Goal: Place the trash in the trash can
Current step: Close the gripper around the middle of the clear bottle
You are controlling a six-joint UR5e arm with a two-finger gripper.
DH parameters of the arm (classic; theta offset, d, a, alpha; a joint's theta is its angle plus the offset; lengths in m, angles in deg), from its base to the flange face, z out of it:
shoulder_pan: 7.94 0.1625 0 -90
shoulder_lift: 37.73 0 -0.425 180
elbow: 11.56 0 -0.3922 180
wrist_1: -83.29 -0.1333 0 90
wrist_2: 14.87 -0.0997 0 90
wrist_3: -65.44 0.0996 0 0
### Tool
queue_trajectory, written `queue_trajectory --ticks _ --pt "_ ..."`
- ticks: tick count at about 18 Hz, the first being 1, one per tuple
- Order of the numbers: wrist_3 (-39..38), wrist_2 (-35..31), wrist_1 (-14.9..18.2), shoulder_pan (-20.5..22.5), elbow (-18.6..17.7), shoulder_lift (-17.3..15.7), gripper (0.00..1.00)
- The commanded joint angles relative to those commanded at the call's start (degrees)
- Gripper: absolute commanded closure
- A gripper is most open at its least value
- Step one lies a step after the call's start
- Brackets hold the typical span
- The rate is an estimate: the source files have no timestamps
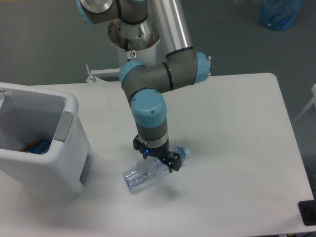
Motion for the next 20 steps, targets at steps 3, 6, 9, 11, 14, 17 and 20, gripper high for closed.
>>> queue_trajectory --ticks 3,6,9,11,14,17,20 --pt "-0.1 0.2 0.2 -0.8 -0.6 -0.1 0.0" --pt "-0.3 0.1 0.1 -0.8 -0.6 0.1 0.0" --pt "-0.2 -0.3 -0.3 -0.8 0.8 2.0 0.0" --pt "-0.3 -0.4 -0.4 -0.8 2.1 3.2 0.0" --pt "-0.1 -0.4 -0.4 -0.8 3.1 4.2 0.0" --pt "-0.1 -0.5 -0.4 -0.8 4.3 5.1 0.0" --pt "-0.2 -0.6 -0.6 -0.9 4.2 5.6 0.0"
